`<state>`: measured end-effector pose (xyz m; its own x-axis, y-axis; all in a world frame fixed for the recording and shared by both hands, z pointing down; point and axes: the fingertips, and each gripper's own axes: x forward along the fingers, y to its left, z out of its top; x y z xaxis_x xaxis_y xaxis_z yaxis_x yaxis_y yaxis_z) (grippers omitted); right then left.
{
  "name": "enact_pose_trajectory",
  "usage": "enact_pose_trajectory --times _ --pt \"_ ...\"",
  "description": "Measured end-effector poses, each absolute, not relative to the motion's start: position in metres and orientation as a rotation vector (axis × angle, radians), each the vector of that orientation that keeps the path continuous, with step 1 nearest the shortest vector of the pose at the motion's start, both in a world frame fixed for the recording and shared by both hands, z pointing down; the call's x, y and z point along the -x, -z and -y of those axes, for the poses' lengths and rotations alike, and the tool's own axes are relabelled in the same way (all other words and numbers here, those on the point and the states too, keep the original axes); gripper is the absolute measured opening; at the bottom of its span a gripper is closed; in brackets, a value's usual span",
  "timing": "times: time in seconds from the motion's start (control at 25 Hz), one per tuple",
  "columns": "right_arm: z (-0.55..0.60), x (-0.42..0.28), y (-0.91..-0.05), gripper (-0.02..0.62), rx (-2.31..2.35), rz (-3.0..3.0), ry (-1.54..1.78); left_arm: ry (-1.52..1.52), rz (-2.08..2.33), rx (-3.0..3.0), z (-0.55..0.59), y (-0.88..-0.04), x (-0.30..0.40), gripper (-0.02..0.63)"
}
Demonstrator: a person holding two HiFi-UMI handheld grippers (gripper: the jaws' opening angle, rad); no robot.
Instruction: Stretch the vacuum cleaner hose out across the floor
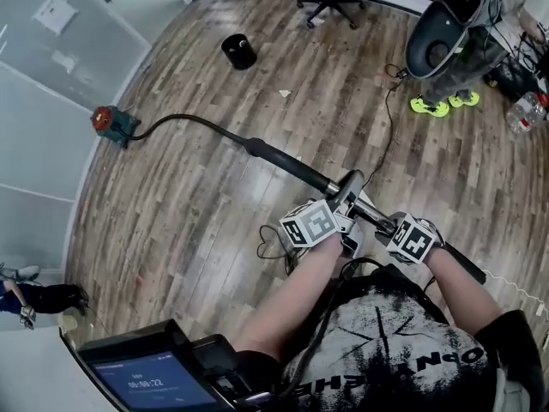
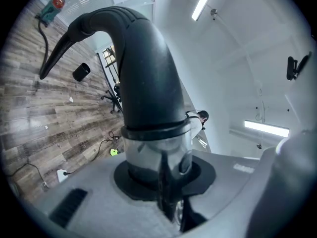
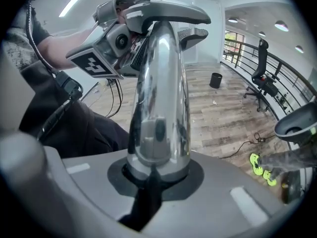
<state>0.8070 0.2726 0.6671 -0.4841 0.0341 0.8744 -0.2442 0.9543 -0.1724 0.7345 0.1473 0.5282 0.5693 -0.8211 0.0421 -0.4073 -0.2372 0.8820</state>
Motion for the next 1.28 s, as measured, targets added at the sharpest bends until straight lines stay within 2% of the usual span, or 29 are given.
enact_pose_trajectory --times 0.24,0.44,1.28 --pt "-0.288 -0.873 -0.673 0.051 -0.062 2.037 -0.293 0.596 1.074 -1.794 -0.167 -0.537 -0.789 0.077" --pt "-0.305 -0.902 -0.677 0.051 -0.011 2.029 -0.285 0.604 1.111 -1.758 -0.185 -0.543 -0.812 0.077" --pt "-0.413 -0.892 -0.655 0.051 -0.057 2.041 -0.205 0.657 1.11 -1.829 -0.303 -0.513 -0.799 0.077"
